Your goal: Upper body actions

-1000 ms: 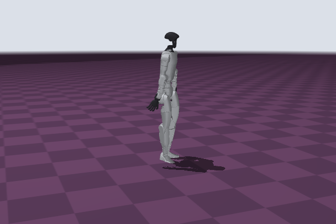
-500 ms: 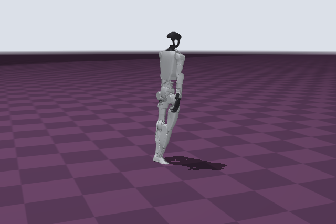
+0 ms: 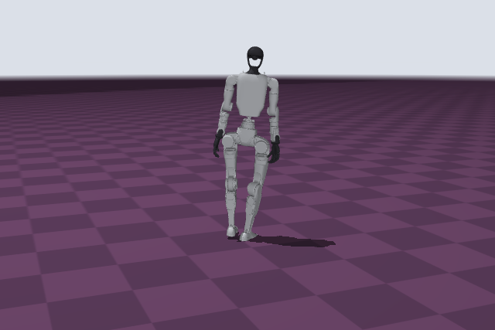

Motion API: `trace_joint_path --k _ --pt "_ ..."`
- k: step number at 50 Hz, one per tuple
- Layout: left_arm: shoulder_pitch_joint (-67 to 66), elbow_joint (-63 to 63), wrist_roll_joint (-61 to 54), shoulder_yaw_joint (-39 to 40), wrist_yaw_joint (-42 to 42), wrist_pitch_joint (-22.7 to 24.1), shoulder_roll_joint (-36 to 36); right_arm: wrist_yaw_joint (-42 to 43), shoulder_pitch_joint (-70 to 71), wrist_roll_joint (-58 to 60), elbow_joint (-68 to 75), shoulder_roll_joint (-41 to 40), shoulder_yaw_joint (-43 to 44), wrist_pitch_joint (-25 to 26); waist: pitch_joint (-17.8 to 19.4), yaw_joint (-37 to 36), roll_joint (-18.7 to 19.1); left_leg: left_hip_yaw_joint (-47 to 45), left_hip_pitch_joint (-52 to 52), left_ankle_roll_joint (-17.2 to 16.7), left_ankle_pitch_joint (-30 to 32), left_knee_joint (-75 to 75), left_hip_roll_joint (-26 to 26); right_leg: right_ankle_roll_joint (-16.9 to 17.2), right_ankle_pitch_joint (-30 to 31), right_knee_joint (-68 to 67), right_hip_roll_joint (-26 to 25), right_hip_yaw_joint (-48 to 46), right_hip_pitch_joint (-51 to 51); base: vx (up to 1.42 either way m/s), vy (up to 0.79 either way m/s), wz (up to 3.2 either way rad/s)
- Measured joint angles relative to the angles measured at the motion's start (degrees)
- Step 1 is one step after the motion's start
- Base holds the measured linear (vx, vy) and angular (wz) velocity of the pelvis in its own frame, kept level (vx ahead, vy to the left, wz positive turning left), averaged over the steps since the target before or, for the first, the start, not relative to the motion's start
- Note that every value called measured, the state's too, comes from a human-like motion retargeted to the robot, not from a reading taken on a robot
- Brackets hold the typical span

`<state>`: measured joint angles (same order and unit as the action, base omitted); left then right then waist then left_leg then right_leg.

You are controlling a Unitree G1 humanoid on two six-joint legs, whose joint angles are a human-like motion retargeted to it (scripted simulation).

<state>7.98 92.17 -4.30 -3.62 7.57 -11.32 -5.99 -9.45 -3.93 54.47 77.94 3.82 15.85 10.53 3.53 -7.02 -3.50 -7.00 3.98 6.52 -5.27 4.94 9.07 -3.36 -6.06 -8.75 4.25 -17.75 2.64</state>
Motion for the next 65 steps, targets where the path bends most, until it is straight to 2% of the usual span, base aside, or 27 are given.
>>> trace_joint_path --k 2,5,9,15,18,19,24,27,30,32,36,40,42,45,47,48,50,51,52,55,56,57,61,62,65 --pt "-0.4 0.6 -0.2 0.0 -0.1 0.0 0.5 0.6 -0.3 1.0 -0.4 -0.1 0.9 0.2 -0.7 -2.1 0.1 0.6 0.6 0.1 0.5 -0.4 0.1 1.1 -0.5 0.6 0.6 -0.7 -0.8 0.05 -0.04 0.74" --pt "-0.9 0.5 -1.3 -1.3 -0.8 0.8 0.8 2.0 -0.5 0.9 -0.4 -0.1 1.5 0.2 -0.6 -0.4 0.5 3.3 0.7 0.5 1.1 -0.4 0.8 1.7 0.0 1.8 0.9 -3.9 -2.1 0.02 0.01 0.83" --pt "-1.2 0.2 -0.8 -3.6 -0.4 1.7 1.4 2.8 -0.7 -0.9 0.5 0.2 1.4 1.0 -0.7 0.8 1.1 3.0 0.4 0.5 0.9 -0.6 0.7 2.2 0.1 1.1 1.1 -3.3 -1.9 0.06 0.05 -0.08" --pt "1.1 1.8 -4.3 -7.8 -1.5 2.3 4.3 1.7 -0.1 -1.5 -2.5 -0.2 2.0 0.2 1.5 6.1 2.4 -2.8 -1.6 1.2 -1.2 -0.6 -0.7 0.5 2.3 -0.5 -0.2 2.0 0.3 0.03 -0.04 -0.86" --pt "1.4 0.7 -4.2 -10.6 -2.1 3.5 4.9 1.5 0.5 -1.3 -4.9 -0.4 0.5 -1.1 2.2 8.1 2.9 -10.8 -2.3 1.1 -3.7 -0.1 -2.7 -1.3 2.8 -1.1 -2.3 8.9 3.5 0.04 -0.09 -2.59" --pt "1.5 0.3 -3.8 -11.7 -2.3 3.7 4.9 1.3 0.7 -1.2 -5.7 -0.5 0.0 -1.2 2.5 9.2 3.2 -14.1 -2.6 1.0 -4.7 0.3 -3.7 -1.9 2.2 -1.1 -2.3 8.6 4.3 0.05 -0.18 -2.99" --pt "3.3 -0.7 -2.0 -14.0 -2.4 3.8 4.3 0.5 3.7 -4.3 -8.4 -0.8 -3.3 -1.8 5.5 15.1 3.6 -33.6 -5.2 -1.1 -9.5 2.6 -9.3 -3.4 -2.4 0.7 -0.2 -3.0 6.4 -0.01 -0.21 -3.54" --pt "4.2 -0.2 -2.4 -12.6 -1.7 4.0 4.4 0.8 6.5 -5.5 -9.0 -0.6 -5.8 -2.4 7.2 19.2 3.4 -46.3 -7.7 -3.2 -11.9 4.4 -12.6 -2.5 -4.3 2.2 1.6 -12.5 7.1 0.03 -0.17 -3.92" --pt "4.4 0.9 -3.2 -9.9 -0.8 4.1 5.0 1.6 9.2 -5.0 -9.0 -0.6 -8.6 -2.4 8.0 24.2 3.3 -53.5 -9.7 -6.1 -13.1 6.4 -15.1 -1.3 -5.4 4.2 2.4 -21.8 7.0 0.18 -0.2 -4.07" --pt "4.4 1.9 -3.3 -8.0 0.8 3.7 5.1 1.6 10.8 -5.6 -8.2 -0.9 -10.7 -2.4 7.5 26.9 3.6 -58.3 -11.2 -8.1 -12.8 6.7 -16.1 -1.6 -5.9 5.2 2.3 -28.4 7.3 0.29 -0.16 -4.52" --pt "4.0 3.7 -2.1 -5.2 0.9 2.6 5.2 0.3 12.3 -8.5 -5.8 -1.6 -13.2 -1.3 4.8 26.1 4.4 -69.0 -14.3 -11.0 -10.2 4.6 -14.9 -0.7 -6.6 5.3 2.7 -41.7 6.6 0.46 -0.25 -5.07" --pt "4.1 3.8 -1.2 -4.4 0.9 1.8 5.9 -0.7 11.8 -10.8 -5.1 -0.7 -11.7 -1.3 3.1 24.2 4.8 -70.7 -17.5 -13.0 -5.6 4.8 -12.4 -1.6 -0.8 7.3 2.4 -54.3 3.4 0.53 -0.11 -3.74" --pt "4.5 3.0 -0.8 -3.9 0.8 1.5 6.0 0.6 11.2 -10.6 -4.7 0.0 -9.8 -1.9 2.2 22.3 4.9 -71.2 -19.2 -13.7 -3.5 5.3 -10.9 -4.2 1.8 6.3 2.3 -50.9 4.2 0.61 -0.05 -3.59" --pt "4.4 1.3 -0.1 -3.6 0.3 0.7 6.5 3.8 9.7 -11.5 -2.9 1.3 -6.6 -1.8 -0.1 10.9 3.3 -77.6 -21.9 -13.5 1.1 4.9 -5.0 -6.2 -1.1 -3.8 4.1 -30.9 9.1 0.75 -0.01 -3.87" --pt "3.1 0.0 -0.4 -6.9 0.1 0.3 7.4 5.3 7.6 -12.7 -0.9 1.5 -1.9 -0.2 -0.2 20.0 5.1 -64.2 -23.1 -8.3 5.0 9.5 -9.5 -7.7 1.1 -1.1 5.4 -38.5 7.3 0.77 0.03 1.55" --pt "2.7 -0.8 -0.5 -7.0 0.1 0.2 7.7 5.5 7.0 -13.0 0.2 1.8 -0.8 1.1 -0.2 20.8 4.9 -61.1 -23.5 -5.7 7.1 12.8 -10.8 -7.1 1.2 -0.9 6.2 -38.3 6.2 0.67 -0.05 -0.03" --pt "2.0 -2.2 -0.3 -5.8 0.2 0.3 8.1 5.2 6.2 -13.3 2.7 2.6 0.5 3.7 -1.0 16.5 2.3 -57.7 -24.0 -0.4 11.9 18.4 -10.0 -7.1 0.2 -1.7 7.1 -31.9 6.0 0.66 -0.08 -2.44" --pt "1.5 -3.1 -0.2 -5.5 0.0 0.7 8.1 4.9 6.0 -13.4 4.0 2.8 1.2 4.4 -0.9 15.2 1.3 -53.1 -22.4 2.7 13.4 23.6 -11.0 -7.1 0.5 -1.5 7.6 -30.1 5.4 0.61 -0.02 -2.64" --pt "1.1 -3.9 -0.3 -5.2 -0.2 1.0 8.0 4.6 5.8 -13.5 5.0 3.0 1.8 5.1 -0.6 13.8 0.5 -48.7 -20.5 4.1 14.3 28.6 -11.8 -7.2 0.8 -1.2 7.6 -28.0 4.9 0.52 0.01 -2.37" --pt "0.9 -6.6 -1.6 -4.1 -0.5 1.8 7.2 4.0 6.0 -12.9 5.7 2.7 2.1 5.7 1.6 9.4 -0.3 -34.3 -10.4 -1.4 11.3 41.8 -11.7 -8.2 2.3 1.2 4.5 -21.3 3.7 0.37 0.0 -2.23" --pt "0.9 -7.2 -2.1 -3.9 -0.2 2.0 7.0 3.9 5.9 -12.3 5.1 2.4 1.8 5.4 1.9 10.2 -0.5 -28.8 -7.2 -2.8 10.8 43.9 -10.6 -8.2 2.9 2.1 4.2 -21.6 3.1 0.23 0.01 -1.2" --pt "0.8 -7.7 -2.4 -3.6 0.1 2.1 6.7 3.6 5.8 -11.7 4.6 2.2 1.5 4.9 2.2 10.7 -0.6 -24.7 -4.5 -3.3 9.9 45.6 -10.1 -8.2 3.4 2.9 3.8 -21.5 2.7 0.2 0.02 -0.85" --pt "0.5 -8.2 -3.0 -2.1 0.2 2.1 5.8 2.5 5.7 -7.5 2.9 2.1 -0.4 3.0 2.3 10.8 -1.0 -21.9 2.0 -0.3 3.8 47.0 -12.8 -8.2 5.4 4.8 2.0 -17.4 2.7 0.26 0.02 -1.11" --pt "0.3 -8.0 -3.1 -1.9 0.1 2.1 5.7 2.1 5.8 -6.2 2.6 2.1 -0.7 2.9 2.3 10.7 -1.0 -20.6 3.7 -0.5 2.7 46.3 -12.6 -8.1 5.9 5.1 1.6 -16.0 2.8 0.22 0.04 -1.32" --pt "-0.1 -6.2 -4.0 -1.4 -0.1 2.2 6.0 1.4 6.0 -3.3 1.5 2.1 -1.3 2.8 2.6 9.3 -0.7 -14.4 8.2 -4.1 0.5 41.9 -9.4 -8.2 7.1 5.4 0.2 -11.0 2.9 0.21 0.07 -1.47"
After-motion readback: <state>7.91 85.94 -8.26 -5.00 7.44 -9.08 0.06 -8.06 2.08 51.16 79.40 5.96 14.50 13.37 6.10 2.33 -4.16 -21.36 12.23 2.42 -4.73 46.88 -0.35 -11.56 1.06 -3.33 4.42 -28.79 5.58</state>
